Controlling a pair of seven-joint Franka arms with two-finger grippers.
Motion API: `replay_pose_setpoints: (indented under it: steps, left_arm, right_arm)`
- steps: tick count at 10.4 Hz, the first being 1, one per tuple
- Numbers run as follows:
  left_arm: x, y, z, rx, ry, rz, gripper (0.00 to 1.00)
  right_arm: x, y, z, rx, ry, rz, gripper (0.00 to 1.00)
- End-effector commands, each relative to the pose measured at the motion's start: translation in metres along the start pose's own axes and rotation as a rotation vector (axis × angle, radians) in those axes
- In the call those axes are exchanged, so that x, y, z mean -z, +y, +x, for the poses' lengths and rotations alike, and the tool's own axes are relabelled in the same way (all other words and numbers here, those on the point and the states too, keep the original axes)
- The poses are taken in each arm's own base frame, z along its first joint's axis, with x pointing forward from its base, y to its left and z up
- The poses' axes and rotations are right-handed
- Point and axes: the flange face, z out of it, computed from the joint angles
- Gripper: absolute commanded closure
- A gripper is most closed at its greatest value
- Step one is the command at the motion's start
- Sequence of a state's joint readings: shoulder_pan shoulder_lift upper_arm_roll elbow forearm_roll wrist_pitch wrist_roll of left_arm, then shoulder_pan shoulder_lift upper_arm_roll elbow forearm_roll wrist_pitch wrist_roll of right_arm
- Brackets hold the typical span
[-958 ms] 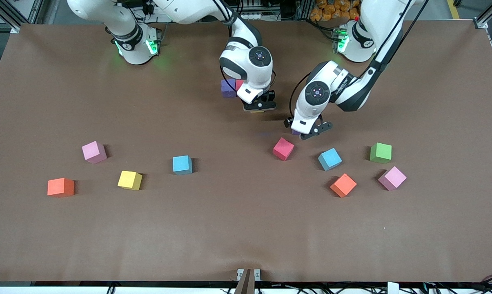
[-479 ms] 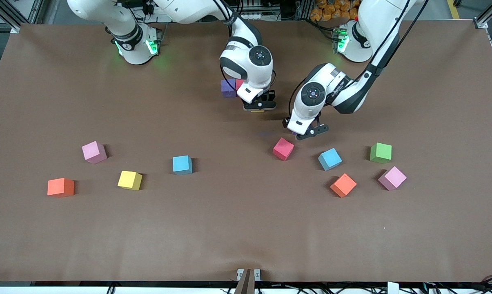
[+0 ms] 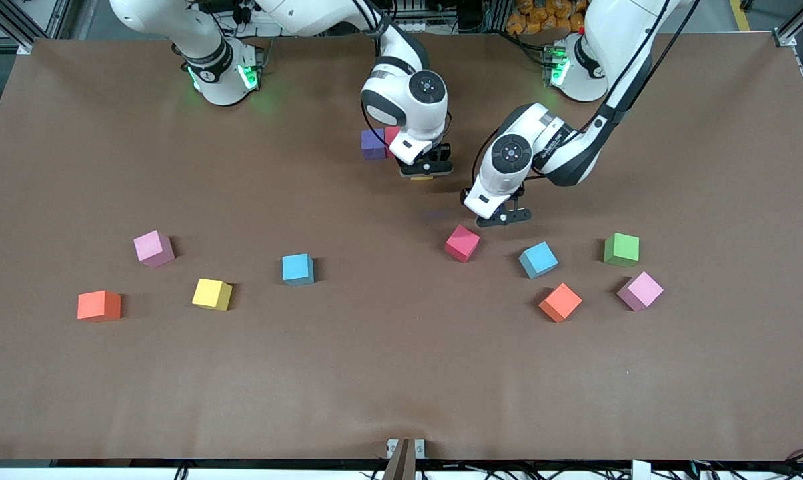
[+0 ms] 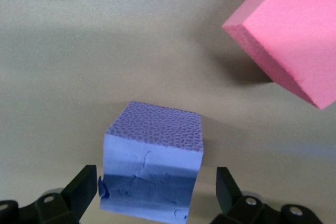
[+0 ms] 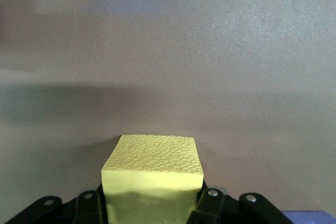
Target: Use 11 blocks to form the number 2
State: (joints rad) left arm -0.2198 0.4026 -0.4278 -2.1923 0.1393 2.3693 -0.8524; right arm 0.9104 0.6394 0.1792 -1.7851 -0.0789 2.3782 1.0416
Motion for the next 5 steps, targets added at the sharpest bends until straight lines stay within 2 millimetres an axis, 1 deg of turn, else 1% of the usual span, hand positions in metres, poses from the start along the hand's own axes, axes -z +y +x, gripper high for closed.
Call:
replay_pose_setpoints:
  steps: [1, 4, 5]
  left_arm:
    - [0.0042, 0.0005, 0.0041, -0.063, 0.016, 0.003, 0.0]
    - [0.0088, -0.0043, 0.0104, -0.112, 0.022, -0.002, 0.0]
    - [0.0107, -0.0027, 0.014, -0.114, 0.025, -0.007, 0.0]
  right_arm:
    - [-0.0124, 0.0046, -0.011, -0.008, -0.003, -0.024, 1.0]
    - [-0.0107, 0.0045, -0.0109, -0.008, -0.003, -0.024, 1.0]
    - [-0.011, 0.0055, -0.0104, -0.009, -0.005, -0.028, 0.78]
